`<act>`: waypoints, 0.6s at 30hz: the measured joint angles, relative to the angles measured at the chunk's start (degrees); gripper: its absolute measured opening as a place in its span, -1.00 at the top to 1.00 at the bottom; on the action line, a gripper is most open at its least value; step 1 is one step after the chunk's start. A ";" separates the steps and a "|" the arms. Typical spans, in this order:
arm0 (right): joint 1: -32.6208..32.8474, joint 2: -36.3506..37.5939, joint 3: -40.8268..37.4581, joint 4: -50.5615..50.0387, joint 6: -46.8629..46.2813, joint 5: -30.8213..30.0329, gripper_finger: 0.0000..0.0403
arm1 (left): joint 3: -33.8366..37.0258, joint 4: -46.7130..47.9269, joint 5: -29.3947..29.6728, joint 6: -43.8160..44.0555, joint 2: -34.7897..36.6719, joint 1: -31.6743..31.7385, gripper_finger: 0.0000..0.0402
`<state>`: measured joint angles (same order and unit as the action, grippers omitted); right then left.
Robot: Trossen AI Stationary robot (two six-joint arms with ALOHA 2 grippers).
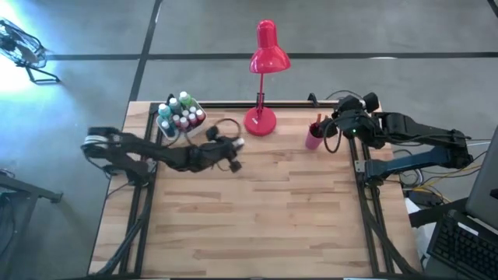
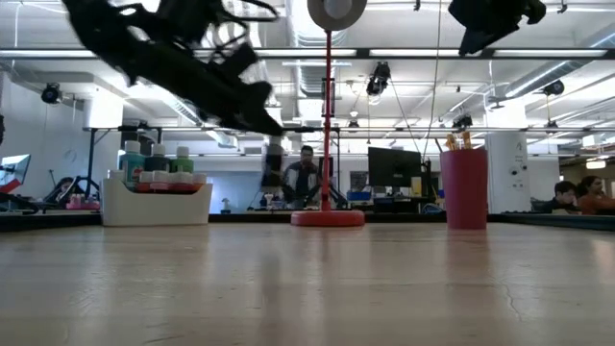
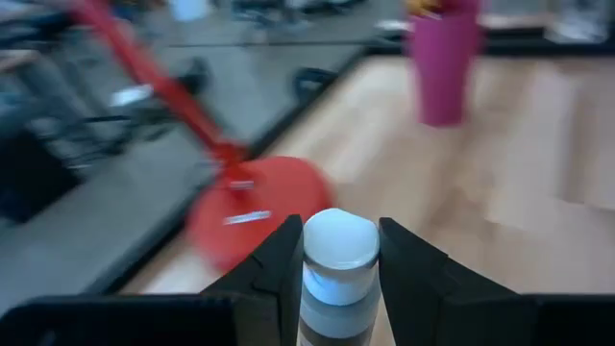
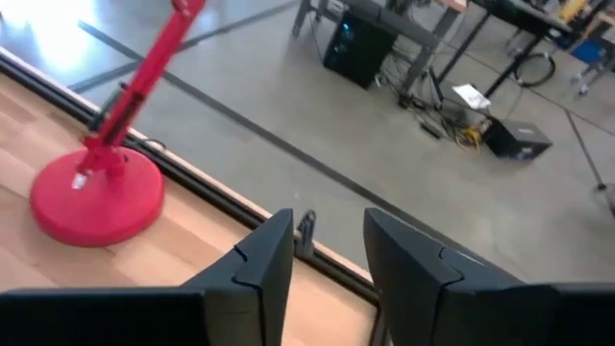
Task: Pick & Place Paint Supplies
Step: Put the gray paint bottle into the white bin
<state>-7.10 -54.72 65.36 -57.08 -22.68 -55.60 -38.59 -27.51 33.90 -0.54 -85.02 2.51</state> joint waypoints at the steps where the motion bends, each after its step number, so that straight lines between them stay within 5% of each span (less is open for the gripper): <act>1: -0.27 0.00 -0.08 -0.72 -0.78 0.05 0.36 | 1.69 -0.04 1.93 0.31 2.38 0.04 0.46; 9: -1.82 -0.08 -1.17 -1.10 -2.49 0.14 0.22 | 13.26 2.77 14.47 3.78 22.21 0.06 0.46; 18: -3.27 -0.11 -2.58 -0.98 -2.88 0.22 0.15 | 15.47 29.44 27.00 14.57 41.35 0.06 0.46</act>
<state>-10.36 -54.83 62.78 -58.06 -25.56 -55.38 -23.11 1.93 60.90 14.03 -43.67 2.57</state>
